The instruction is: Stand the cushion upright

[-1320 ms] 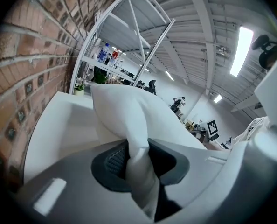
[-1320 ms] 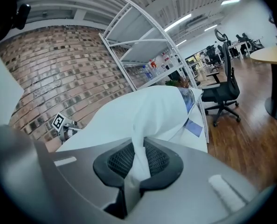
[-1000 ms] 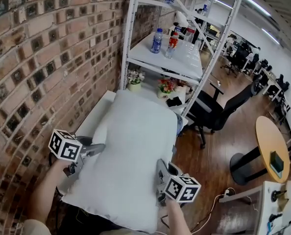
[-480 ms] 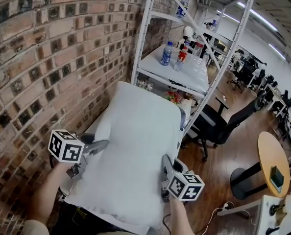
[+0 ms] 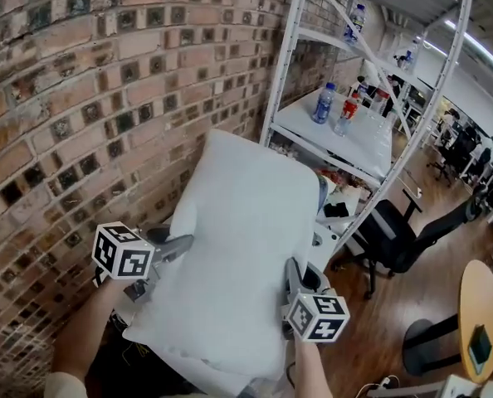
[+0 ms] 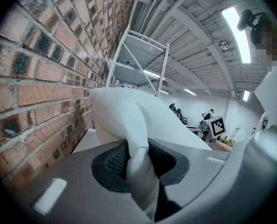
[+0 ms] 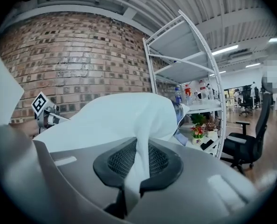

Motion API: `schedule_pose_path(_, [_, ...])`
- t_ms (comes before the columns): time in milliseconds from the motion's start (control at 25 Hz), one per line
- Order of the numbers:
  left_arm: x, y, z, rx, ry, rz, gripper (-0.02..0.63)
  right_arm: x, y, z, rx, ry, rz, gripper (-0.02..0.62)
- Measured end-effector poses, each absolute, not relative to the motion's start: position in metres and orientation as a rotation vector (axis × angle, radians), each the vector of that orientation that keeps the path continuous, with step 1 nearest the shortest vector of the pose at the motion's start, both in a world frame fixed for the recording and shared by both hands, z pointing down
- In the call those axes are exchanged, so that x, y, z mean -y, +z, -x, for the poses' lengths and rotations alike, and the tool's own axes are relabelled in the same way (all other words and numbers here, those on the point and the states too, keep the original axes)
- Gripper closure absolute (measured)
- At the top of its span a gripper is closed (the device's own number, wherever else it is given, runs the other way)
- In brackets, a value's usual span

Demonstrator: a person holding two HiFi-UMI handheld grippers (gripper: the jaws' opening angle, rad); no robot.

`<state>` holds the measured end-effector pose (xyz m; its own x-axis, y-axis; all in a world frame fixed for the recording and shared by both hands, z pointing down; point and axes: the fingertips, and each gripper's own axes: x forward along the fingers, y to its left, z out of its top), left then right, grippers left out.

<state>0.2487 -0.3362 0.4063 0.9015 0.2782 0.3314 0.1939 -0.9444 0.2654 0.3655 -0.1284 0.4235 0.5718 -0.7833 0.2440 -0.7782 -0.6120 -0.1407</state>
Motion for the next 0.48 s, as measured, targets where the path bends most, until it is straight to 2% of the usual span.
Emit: schedule_pose_path(480, [0.345, 0.404, -0.22, 0.083, 0.454, -2.908, 0.511, 0.169, 0.43, -0.384, -1.663, -0.351, 2.648, 0.566])
